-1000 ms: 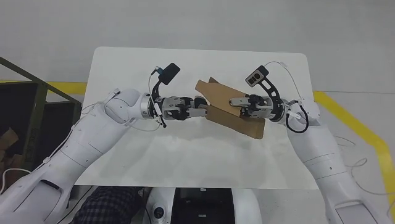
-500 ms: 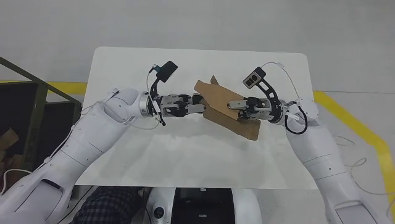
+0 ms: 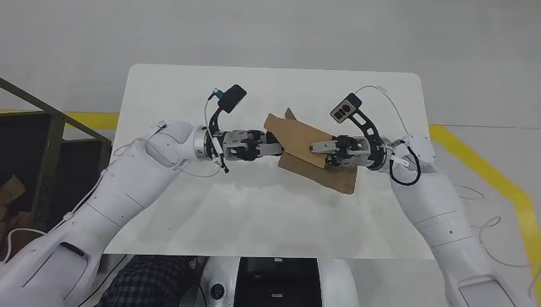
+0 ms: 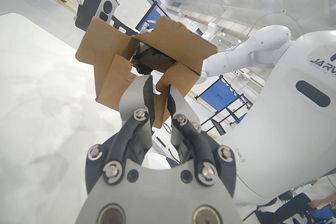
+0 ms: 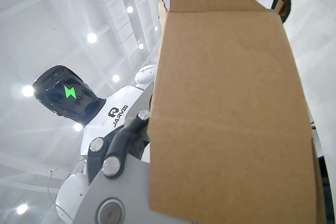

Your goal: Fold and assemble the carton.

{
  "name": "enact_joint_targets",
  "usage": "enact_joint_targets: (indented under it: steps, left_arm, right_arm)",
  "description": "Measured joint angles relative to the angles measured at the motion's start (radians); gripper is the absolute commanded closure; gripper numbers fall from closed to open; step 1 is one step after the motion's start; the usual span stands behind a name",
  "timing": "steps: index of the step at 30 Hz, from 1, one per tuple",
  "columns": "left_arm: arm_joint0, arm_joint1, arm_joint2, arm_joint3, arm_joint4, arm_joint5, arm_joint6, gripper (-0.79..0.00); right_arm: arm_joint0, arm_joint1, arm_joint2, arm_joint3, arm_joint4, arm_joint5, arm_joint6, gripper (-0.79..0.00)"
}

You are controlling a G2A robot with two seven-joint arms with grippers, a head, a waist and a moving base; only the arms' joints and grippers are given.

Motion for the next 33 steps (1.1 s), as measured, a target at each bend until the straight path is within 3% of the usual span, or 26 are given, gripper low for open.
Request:
enact_joint_targets:
  steps: [19, 33]
  left_arm:
    - [0.005, -0.004, -0.012, 0.013, 0.022, 0.000, 0.000, -0.175]
    - [-0.014, -0.015, 0.011, 0.020, 0.024, 0.000, 0.000, -0.166]
  right_arm:
    - [-0.016, 0.005, 0.012, -0.032, -0.037, -0.016, -0.036, 0.000]
    - [-0.008, 0.003, 0.000, -0.028, -0.046, -0.014, -0.044, 0.000]
